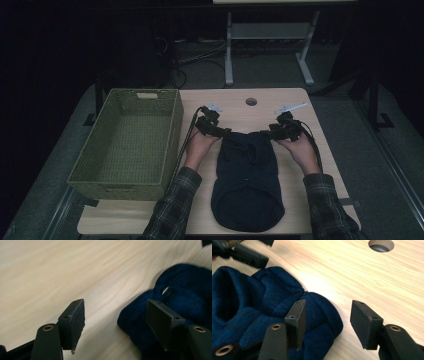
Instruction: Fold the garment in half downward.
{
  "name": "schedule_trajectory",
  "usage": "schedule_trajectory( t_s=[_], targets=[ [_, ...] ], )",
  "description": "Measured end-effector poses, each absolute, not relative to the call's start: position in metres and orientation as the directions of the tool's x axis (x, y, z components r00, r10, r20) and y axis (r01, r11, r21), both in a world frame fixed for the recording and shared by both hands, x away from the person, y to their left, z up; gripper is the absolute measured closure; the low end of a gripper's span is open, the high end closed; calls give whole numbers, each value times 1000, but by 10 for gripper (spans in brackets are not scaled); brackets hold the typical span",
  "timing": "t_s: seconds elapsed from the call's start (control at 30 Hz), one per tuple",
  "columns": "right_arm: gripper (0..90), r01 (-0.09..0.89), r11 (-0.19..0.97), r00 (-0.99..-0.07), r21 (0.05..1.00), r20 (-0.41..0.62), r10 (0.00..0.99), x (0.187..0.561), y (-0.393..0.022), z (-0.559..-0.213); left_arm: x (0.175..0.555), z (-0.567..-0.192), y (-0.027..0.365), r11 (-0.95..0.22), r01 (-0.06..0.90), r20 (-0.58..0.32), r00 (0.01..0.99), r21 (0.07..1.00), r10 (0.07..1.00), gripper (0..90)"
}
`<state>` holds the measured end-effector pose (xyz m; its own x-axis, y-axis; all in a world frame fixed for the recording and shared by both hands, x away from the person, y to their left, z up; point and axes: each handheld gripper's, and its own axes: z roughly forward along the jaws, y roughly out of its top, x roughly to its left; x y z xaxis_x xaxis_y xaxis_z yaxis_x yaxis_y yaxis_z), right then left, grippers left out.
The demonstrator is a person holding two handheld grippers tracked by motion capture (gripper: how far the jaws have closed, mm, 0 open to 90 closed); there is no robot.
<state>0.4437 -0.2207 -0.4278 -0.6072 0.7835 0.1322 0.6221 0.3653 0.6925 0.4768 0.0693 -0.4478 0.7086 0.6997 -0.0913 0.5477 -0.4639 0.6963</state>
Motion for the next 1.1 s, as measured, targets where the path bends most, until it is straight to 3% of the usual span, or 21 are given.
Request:
schedule_trajectory(
  t_s=[0.53,0.87,0.97,1.1],
  targets=[
    [479,682,320,-546,657,168,821,465,-228,-452,480,-465,68,-486,570,-98,709,663,698,363],
    [498,698,366,-564,616,156,811,465,-223,-462,477,-466,67,-487,564,-92,711,667,697,397],
    [545,697,365,-567,617,163,807,464,-224,-464,476,-466,67,-493,561,-95,718,665,690,432],
    [690,691,384,-577,612,148,803,460,-219,-463,475,-465,67,-502,554,-108,736,664,668,532]
  ],
)
